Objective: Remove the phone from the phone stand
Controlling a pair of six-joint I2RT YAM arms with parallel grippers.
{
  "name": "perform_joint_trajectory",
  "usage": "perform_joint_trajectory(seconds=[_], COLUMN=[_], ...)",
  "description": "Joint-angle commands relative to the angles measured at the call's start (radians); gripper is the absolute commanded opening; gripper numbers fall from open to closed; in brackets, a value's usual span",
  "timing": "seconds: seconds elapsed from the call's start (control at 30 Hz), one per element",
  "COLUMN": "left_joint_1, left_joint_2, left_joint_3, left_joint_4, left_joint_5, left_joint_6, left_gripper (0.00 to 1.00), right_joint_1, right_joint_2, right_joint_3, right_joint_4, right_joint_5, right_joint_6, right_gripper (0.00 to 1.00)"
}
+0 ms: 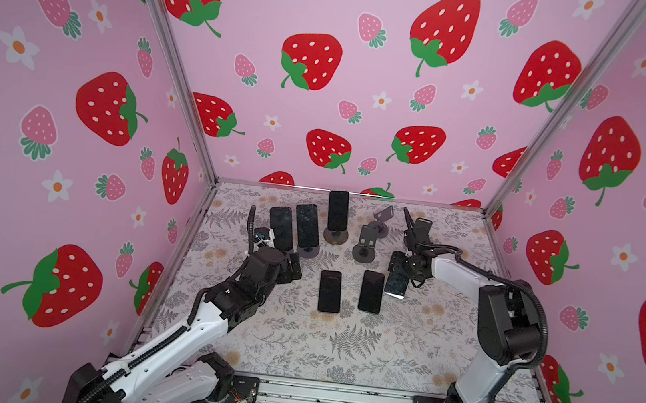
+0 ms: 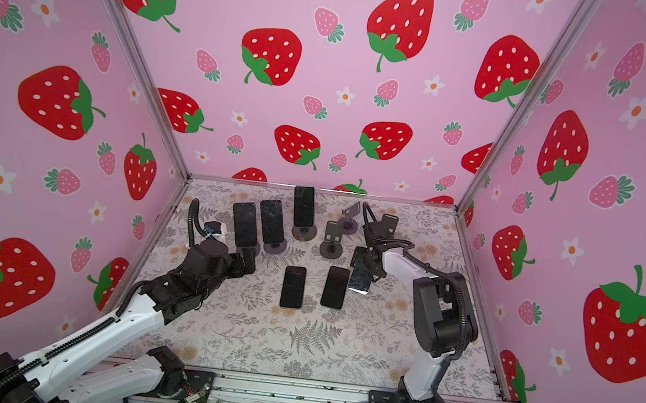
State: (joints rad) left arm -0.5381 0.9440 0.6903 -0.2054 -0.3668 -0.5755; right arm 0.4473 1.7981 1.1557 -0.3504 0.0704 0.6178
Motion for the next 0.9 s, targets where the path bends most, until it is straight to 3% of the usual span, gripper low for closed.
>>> perform_joint_trajectory(seconds=[0.0, 0.43, 0.87], left_joint_1=[0.004, 0.006, 0.006], left_joint_2=[-0.021, -0.017, -0.016], left_joint_3=[-0.029, -0.034, -0.028], left_joint_4=[0.027, 0.021, 0.006], left_joint_5=[-0.032, -0.024, -0.029], left_joint_6=[0.003, -0.009, -0.016], left_gripper=[0.99, 0.99, 0.99], right_joint_1=[0.018, 0.091, 0.09], right_joint_2=[0.016, 0.012, -0.043], right_joint_3=[0.016, 0.064, 0.038], right_joint_4=[0.014, 0.024, -0.088], right_joint_5=[0.007, -0.051, 0.08], right_joint_6=[0.033, 0.064, -0.076], right_gripper=[0.64, 0.64, 0.64])
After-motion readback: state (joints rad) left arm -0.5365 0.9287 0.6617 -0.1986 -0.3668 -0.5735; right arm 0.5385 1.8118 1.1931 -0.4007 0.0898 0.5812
